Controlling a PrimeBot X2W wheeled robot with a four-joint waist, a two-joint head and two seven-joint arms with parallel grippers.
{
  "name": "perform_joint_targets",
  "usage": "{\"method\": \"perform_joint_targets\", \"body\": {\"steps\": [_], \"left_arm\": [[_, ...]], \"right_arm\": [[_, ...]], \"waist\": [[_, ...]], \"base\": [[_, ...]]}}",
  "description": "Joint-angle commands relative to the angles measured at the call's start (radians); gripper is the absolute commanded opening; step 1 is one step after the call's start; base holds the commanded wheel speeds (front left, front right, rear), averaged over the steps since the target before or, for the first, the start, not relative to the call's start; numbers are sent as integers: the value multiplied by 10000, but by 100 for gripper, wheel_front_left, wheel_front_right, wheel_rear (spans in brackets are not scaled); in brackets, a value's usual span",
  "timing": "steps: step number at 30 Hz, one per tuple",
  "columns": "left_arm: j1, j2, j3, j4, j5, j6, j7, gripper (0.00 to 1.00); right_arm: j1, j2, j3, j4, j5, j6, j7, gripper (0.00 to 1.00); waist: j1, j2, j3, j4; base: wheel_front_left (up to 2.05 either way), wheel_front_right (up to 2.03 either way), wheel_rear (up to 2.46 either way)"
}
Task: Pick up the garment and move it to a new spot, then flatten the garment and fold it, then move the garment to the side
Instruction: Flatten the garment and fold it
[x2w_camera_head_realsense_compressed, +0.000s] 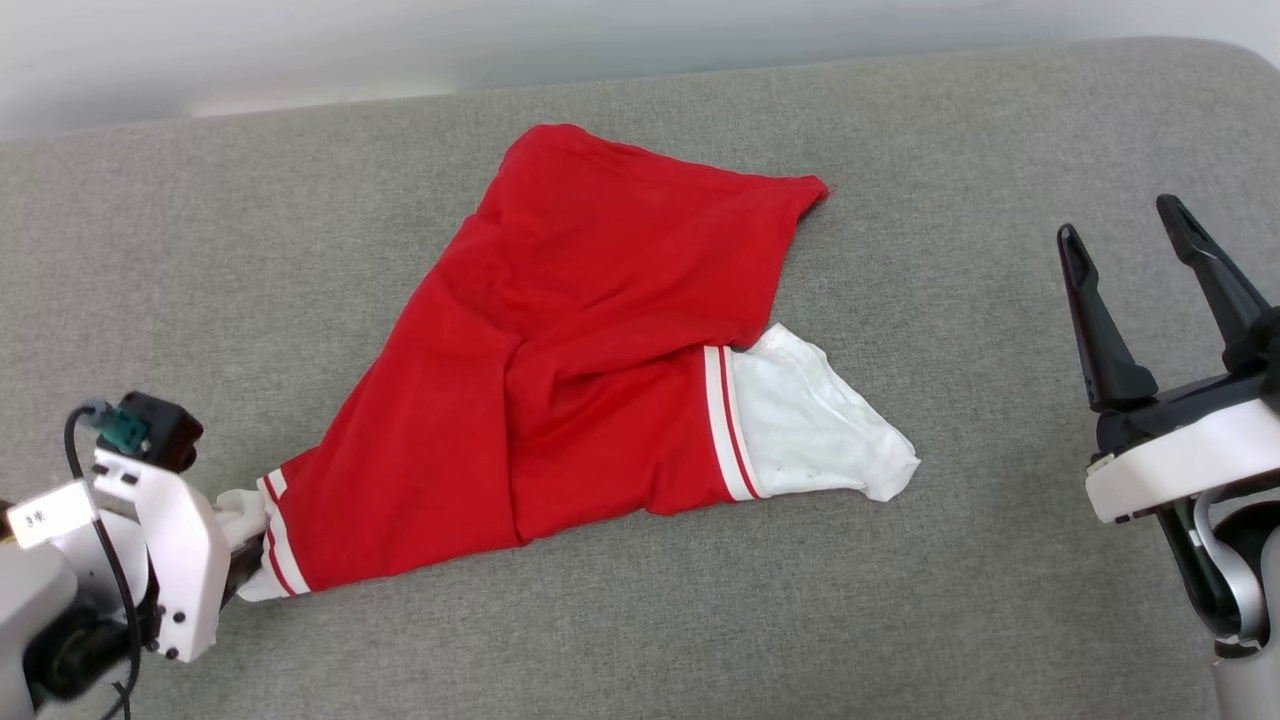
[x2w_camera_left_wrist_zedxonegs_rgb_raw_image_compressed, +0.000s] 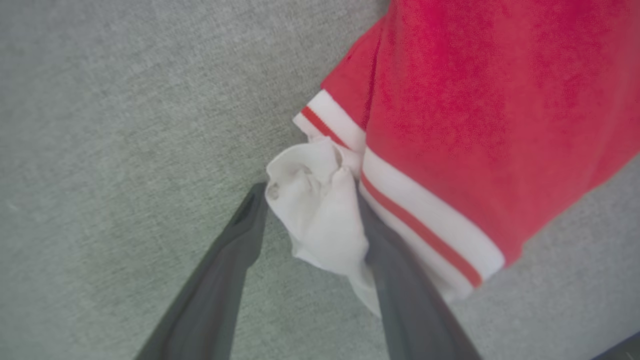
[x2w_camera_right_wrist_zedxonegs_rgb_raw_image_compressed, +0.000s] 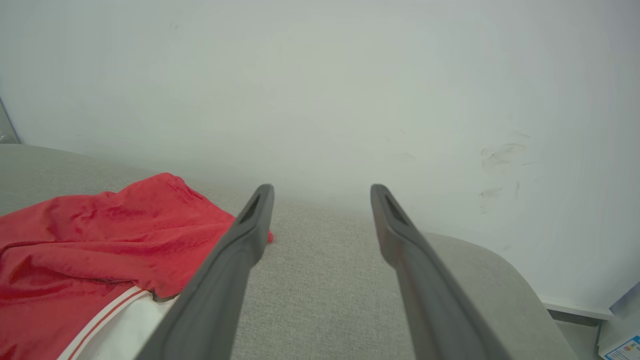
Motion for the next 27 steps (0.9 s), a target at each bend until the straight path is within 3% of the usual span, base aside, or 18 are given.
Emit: {"method": "perform_joint_targets", "body": {"steps": [1, 7, 11, 15, 22, 27], "left_arm": [[-50, -4, 31, -73, 36, 54, -90, 100], [-1252, 618, 769, -1008, 551, 242, -447, 100], [-2298, 618, 1068, -1496, 1092, 209, -97, 100], [-3259, 137, 1041, -1648, 1574, 37, 695, 100], [-4506, -1199, 1005, -903, 975, -416, 2461, 100], [-5033, -1727, 648, -66, 931, -684, 3706, 100]], "right_arm": [[96, -29, -49, -56, -25, -5, 18, 100], [148, 60, -84, -152, -40, -5, 42, 100], [35, 76, -77, -199, -13, -7, 11, 100], [-169, 94, -25, -193, 3, -7, -36, 100], [-501, 160, 144, -140, 6, -7, -108, 100], [-737, 197, 203, -90, -12, -7, -200, 100]], "waist": [[1, -1, -46, 25], [1, -1, -88, -10], [1, -1, 50, -108], [1, -1, 259, -264], [1, -1, 795, -654], [1, -1, 1237, -984]], "base": [[0, 0, 0], [0, 0, 0], [0, 0, 0], [0, 0, 0], [0, 0, 0], [0, 0, 0]]}}
